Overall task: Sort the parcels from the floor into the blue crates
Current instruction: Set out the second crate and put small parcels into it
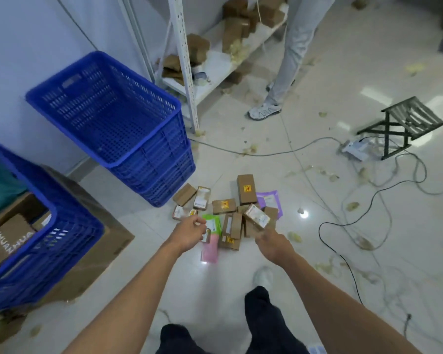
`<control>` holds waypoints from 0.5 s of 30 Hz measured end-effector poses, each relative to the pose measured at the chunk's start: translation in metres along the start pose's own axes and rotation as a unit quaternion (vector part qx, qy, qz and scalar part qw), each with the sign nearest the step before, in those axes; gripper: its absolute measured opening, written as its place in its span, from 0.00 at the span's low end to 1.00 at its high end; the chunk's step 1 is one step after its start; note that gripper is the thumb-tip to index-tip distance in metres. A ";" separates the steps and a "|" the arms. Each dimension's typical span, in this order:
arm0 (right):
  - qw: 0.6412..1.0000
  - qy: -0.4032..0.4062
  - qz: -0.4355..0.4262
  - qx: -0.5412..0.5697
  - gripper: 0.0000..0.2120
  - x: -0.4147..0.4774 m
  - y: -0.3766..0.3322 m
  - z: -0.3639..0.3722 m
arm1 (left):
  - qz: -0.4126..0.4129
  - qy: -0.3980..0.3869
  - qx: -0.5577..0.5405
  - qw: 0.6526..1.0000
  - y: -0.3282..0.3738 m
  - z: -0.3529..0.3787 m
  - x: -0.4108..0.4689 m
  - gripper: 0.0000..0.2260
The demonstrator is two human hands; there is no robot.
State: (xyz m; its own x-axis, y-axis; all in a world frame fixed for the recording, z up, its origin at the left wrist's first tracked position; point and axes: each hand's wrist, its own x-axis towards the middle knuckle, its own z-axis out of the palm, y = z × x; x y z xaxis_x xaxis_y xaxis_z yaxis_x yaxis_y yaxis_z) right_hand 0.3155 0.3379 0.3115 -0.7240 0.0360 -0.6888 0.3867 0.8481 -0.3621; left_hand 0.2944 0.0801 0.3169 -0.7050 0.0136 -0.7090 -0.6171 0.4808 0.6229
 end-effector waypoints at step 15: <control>0.994 -0.088 0.059 -0.030 0.18 0.155 0.094 0.012 | -0.123 0.063 -0.027 0.990 -0.043 0.066 0.124 0.07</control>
State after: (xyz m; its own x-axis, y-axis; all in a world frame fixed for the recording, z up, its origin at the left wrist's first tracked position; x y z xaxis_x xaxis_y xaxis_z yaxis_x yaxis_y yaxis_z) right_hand 0.2463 0.4166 0.1633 -0.5629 0.0485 -0.8251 0.4245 0.8735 -0.2382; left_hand 0.2563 0.1187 0.1807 -0.5678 -0.2086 -0.7963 -0.7902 0.4092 0.4562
